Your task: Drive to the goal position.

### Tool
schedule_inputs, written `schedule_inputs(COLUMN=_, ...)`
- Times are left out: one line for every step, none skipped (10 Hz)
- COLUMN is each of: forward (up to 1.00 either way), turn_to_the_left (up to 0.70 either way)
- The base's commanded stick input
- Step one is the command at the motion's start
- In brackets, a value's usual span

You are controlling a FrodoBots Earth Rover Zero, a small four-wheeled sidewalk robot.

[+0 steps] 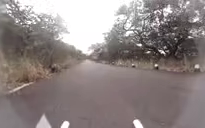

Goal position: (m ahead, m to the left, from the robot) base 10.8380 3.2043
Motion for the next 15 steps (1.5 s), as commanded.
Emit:
schedule_inputs(forward=0.5, turn_to_the_left=0.0)
schedule_inputs(forward=0.5, turn_to_the_left=0.0)
schedule_inputs(forward=0.5, turn_to_the_left=0.0)
schedule_inputs(forward=0.5, turn_to_the_left=0.0)
schedule_inputs(forward=0.5, turn_to_the_left=0.0)
schedule_inputs(forward=0.5, turn_to_the_left=0.0)
schedule_inputs(forward=0.5, turn_to_the_left=0.0)
schedule_inputs(forward=0.5, turn_to_the_left=0.0)
schedule_inputs(forward=0.5, turn_to_the_left=0.0)
schedule_inputs(forward=0.5, turn_to_the_left=0.0)
schedule_inputs(forward=0.5, turn_to_the_left=0.0)
schedule_inputs(forward=0.5, turn_to_the_left=0.21)
schedule_inputs(forward=0.5, turn_to_the_left=0.5)
schedule_inputs(forward=0.5, turn_to_the_left=0.38)
schedule_inputs(forward=0.5, turn_to_the_left=0.16)
